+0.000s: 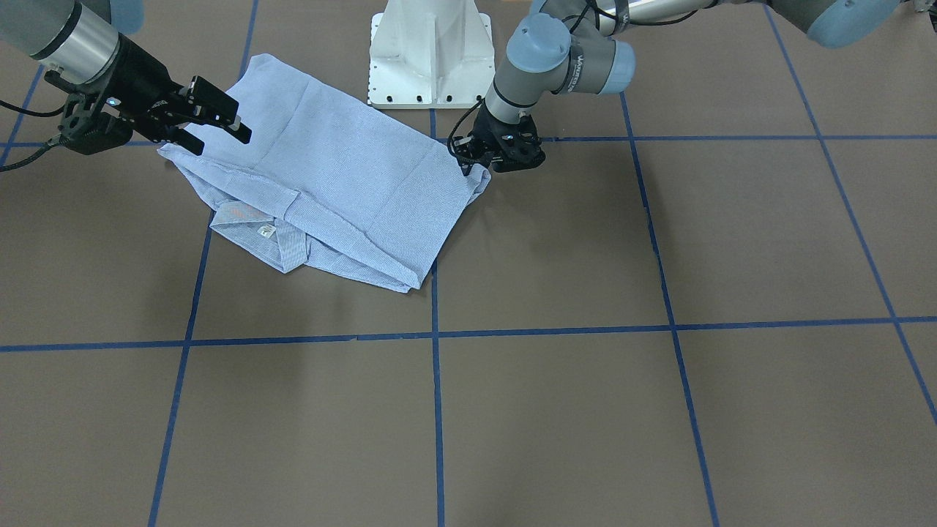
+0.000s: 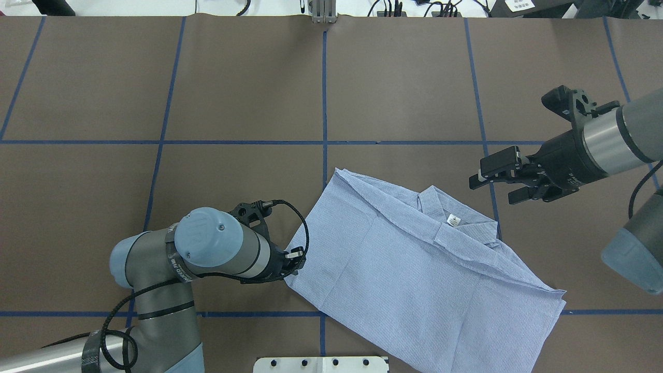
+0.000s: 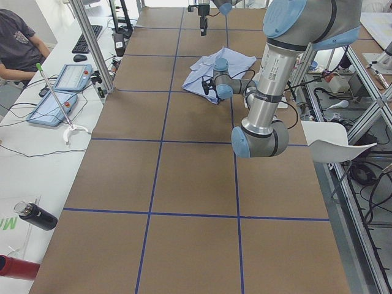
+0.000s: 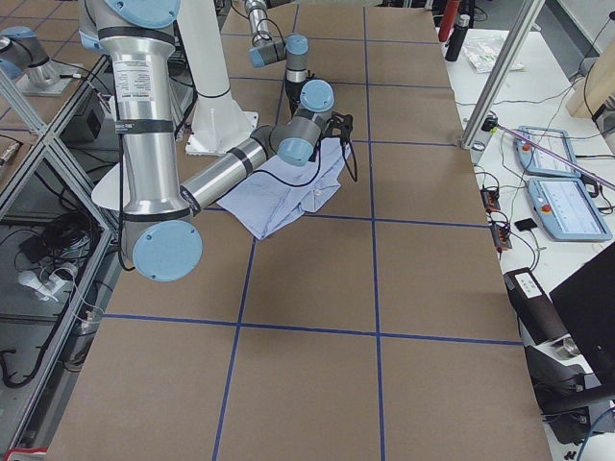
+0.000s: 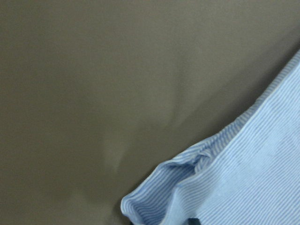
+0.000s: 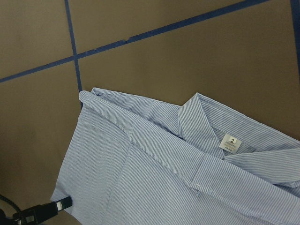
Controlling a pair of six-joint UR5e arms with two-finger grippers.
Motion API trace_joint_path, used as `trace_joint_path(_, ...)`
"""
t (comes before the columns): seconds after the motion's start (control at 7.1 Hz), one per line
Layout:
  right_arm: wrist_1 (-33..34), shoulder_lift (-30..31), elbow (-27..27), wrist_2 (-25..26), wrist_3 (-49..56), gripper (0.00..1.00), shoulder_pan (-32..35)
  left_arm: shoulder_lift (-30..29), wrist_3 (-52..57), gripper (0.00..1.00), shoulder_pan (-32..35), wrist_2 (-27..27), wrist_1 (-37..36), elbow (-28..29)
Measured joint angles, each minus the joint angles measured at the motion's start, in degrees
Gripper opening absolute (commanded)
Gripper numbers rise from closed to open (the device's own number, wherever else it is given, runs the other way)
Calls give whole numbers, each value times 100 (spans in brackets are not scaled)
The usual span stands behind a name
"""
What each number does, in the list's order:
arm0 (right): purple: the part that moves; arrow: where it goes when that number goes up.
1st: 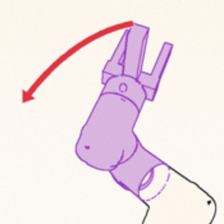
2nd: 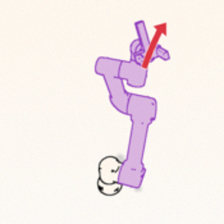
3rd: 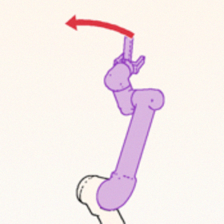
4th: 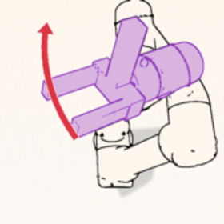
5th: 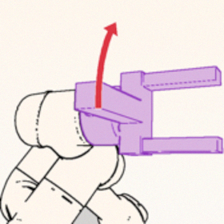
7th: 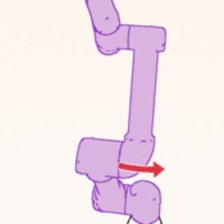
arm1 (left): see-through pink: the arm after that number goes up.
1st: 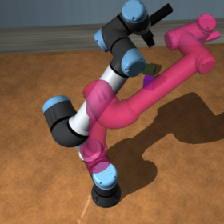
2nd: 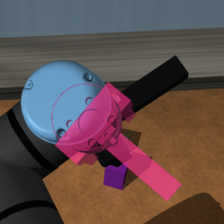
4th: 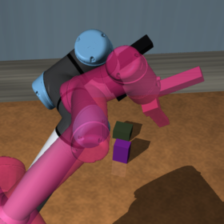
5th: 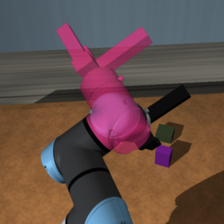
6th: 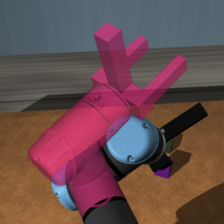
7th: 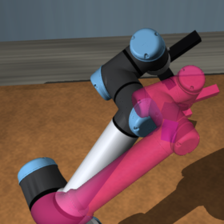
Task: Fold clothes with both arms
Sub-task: 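Grasp the shirt corner with the left gripper and pull it farther from the robot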
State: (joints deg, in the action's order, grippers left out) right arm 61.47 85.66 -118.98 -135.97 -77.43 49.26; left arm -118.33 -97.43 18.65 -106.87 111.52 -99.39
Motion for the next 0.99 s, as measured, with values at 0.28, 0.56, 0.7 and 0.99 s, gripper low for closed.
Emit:
trace_joint_path(0.28, -5, -7, 8, 2, 0, 100, 4, -15, -9, 0, 44, -8, -6, -83)
trace_joint_path(0.56, -8, -43, 46, 165, 0, 100, 66, -34, 14, 0, 214, -9, -7, -114)
trace_joint_path(0.7, 2, -49, 100, 270, 2, 100, 125, -55, 60, 0, 373, -4, 0, -94)
trace_joint_path(0.99, 9, -89, 231, 342, 7, 100, 215, -180, 429, 0, 770, -6, 23, 83)
